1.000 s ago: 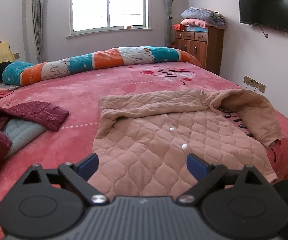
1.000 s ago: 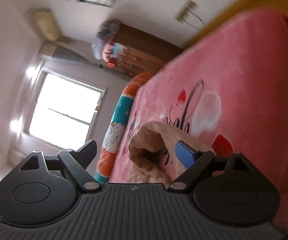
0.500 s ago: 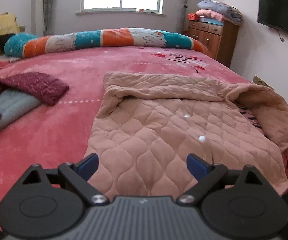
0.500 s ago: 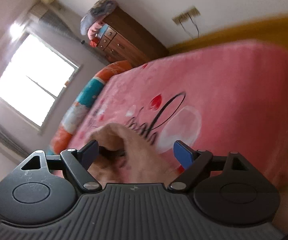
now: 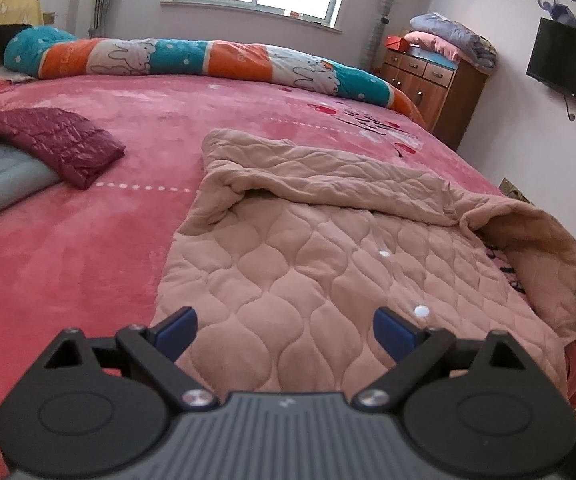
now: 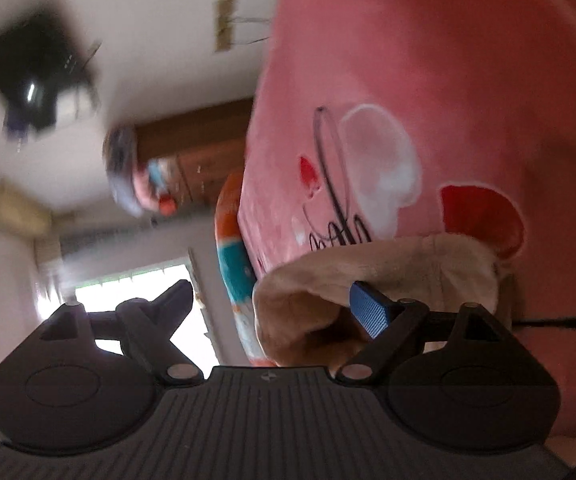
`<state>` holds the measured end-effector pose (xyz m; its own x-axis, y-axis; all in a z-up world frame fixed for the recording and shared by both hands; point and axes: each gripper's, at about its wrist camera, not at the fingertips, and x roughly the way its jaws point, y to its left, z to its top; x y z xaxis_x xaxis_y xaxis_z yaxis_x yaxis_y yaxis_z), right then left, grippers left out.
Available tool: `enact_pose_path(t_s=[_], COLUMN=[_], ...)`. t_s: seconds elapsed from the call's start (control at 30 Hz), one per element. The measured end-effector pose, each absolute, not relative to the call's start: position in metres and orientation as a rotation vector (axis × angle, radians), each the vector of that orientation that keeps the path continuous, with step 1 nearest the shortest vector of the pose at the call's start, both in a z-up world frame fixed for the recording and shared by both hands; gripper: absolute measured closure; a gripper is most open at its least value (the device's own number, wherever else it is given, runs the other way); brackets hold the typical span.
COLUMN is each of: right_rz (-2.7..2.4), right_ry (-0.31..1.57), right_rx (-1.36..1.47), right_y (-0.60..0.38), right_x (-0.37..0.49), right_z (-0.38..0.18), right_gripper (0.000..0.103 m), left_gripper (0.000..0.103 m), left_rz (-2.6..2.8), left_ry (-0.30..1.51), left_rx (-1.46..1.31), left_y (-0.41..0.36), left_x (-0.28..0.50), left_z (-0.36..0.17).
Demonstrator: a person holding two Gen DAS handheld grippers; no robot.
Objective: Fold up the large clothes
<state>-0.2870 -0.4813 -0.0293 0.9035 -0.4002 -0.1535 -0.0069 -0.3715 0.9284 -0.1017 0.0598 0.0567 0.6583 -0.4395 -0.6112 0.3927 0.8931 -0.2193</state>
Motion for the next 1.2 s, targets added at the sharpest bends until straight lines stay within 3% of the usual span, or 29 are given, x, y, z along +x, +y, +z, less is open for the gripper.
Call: enact_pose_path(t_s=[0.23,0.57,0.63,0.7,0.77,1.07,1.2], right_rz=[-0.358,-0.482,-0.503,-0.546,-0.581,-0.706,-0.659], right_ry=[-0.307,-0.166,-0.157,-0.134,-0.120,-0.005,0.031], right_rx=[2.284,2.167,2.066,1.965,1.882,1.317,0.946], right_y=[-0.486,-0.507,-0.512,-0.516,-0.518,-0.520,-0.496], right_x=[-0.275,-0.260,-0.259,-0.257,-0.258,-0.230,-0.194], right_z=[-0.085,-0.069,-0.054,-0.044,-0.037,0.052,0.123], right_gripper=[0.000,0.000,0.019,0.054,0.067,0.085,0.086], left_gripper=[0.008,0.008,0.008,0.008,0.008,0.008,0.007], left_rz=[-0.488,-0.540,-0.539,-0.541,-0.544,-0.593,-0.605], left_ry=[0.706,0.656,0.654,0.653,0.648,0.594,0.562], left_rx=[-0.120,-0.171,-0.186,-0.211,-0.233,-0.368,-0.416], left_y=[0.055,0.040,0.040,0.042,0.048,0.083,0.099], left_x=[-0.081,-0.054,-0.049,-0.041,-0.037,-0.009,0.005], left_z=[0.054,0.053,0.051,0.048,0.046,0.045,0.045])
